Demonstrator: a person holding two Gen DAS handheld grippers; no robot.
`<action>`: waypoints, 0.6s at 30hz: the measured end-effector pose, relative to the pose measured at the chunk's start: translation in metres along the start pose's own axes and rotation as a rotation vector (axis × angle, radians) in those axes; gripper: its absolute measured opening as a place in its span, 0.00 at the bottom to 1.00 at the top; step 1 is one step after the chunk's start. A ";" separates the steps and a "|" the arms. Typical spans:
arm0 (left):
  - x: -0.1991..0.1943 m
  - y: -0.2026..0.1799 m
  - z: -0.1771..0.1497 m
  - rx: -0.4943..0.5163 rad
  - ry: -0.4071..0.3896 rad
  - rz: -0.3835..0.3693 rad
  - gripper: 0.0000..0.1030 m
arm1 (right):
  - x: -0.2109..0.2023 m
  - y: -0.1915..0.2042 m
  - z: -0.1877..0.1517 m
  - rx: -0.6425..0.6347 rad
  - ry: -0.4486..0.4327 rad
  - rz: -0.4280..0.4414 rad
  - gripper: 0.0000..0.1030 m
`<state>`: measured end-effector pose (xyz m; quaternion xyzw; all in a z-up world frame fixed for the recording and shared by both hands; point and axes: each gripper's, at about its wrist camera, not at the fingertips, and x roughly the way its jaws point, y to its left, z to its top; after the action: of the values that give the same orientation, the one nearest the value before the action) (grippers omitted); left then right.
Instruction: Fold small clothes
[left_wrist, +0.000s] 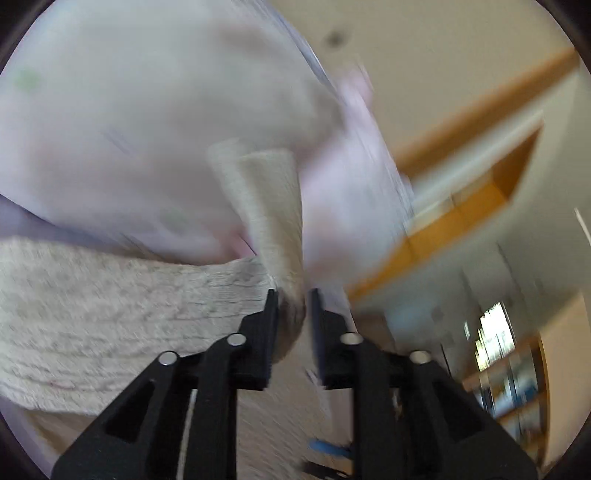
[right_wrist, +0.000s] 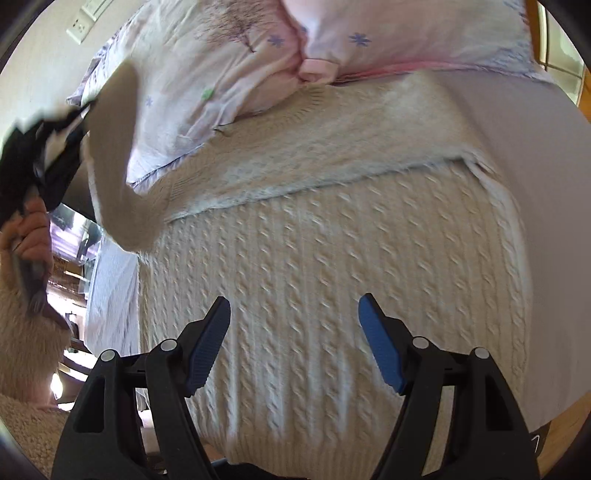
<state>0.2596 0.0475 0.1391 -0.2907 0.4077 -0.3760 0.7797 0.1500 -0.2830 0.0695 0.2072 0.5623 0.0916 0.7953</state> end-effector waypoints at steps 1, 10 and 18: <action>0.028 -0.015 -0.017 0.026 0.088 -0.006 0.32 | -0.004 -0.007 -0.004 0.007 0.002 -0.004 0.71; -0.065 0.027 -0.133 -0.057 0.213 0.191 0.56 | -0.068 -0.106 -0.066 0.163 0.028 0.098 0.71; -0.157 0.090 -0.243 -0.358 0.180 0.378 0.56 | -0.065 -0.183 -0.115 0.402 0.175 0.191 0.67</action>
<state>0.0231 0.1909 0.0149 -0.3079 0.5823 -0.1702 0.7329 0.0041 -0.4455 0.0137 0.4050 0.6138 0.0700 0.6741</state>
